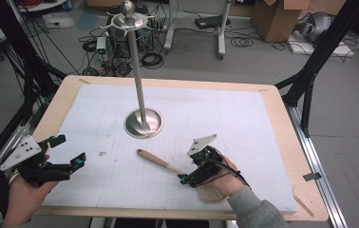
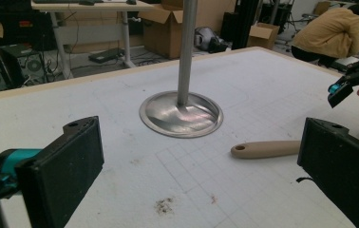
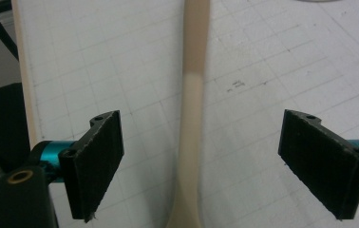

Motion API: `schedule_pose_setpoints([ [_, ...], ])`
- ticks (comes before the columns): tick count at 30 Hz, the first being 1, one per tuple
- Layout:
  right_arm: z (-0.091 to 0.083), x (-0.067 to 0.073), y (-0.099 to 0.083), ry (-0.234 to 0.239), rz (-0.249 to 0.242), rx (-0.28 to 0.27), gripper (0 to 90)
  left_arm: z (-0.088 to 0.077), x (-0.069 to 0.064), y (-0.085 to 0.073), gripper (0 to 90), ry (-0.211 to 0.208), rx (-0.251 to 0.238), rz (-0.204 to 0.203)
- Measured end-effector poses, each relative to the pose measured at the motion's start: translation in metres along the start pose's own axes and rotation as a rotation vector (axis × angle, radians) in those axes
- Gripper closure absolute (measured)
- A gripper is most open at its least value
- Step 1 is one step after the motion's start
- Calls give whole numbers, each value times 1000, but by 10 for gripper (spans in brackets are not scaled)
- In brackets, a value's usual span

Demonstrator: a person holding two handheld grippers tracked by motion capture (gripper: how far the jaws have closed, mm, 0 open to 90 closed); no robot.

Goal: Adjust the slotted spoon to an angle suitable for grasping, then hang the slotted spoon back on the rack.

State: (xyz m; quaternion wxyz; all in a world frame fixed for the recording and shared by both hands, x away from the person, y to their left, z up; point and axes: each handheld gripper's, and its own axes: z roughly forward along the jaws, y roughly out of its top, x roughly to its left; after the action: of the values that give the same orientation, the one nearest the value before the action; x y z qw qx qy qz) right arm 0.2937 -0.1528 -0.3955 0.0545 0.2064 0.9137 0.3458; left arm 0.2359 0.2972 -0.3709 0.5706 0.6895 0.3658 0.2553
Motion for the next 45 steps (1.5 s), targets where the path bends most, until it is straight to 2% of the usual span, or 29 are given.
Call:
schedule_pose_setpoints([
  [14,16,5,-1,-9,-7,76,159,0,0,1,18,-1,-4,3],
  [17,19,7,-2,-17,-14,111,190,0,-1,1,18,-2,-2,2],
  [27,23,7,-5,-28,-8,175,362,1,0,0,18,-1,0,3],
  [34,26,13,-6,-39,-53,220,532,1,-1,0,18,-1,0,1],
  [40,26,13,-5,-29,-42,225,638,1,-1,0,18,-2,4,3],
  [45,24,11,-6,-28,-22,230,678,1,0,0,18,-2,4,1],
])
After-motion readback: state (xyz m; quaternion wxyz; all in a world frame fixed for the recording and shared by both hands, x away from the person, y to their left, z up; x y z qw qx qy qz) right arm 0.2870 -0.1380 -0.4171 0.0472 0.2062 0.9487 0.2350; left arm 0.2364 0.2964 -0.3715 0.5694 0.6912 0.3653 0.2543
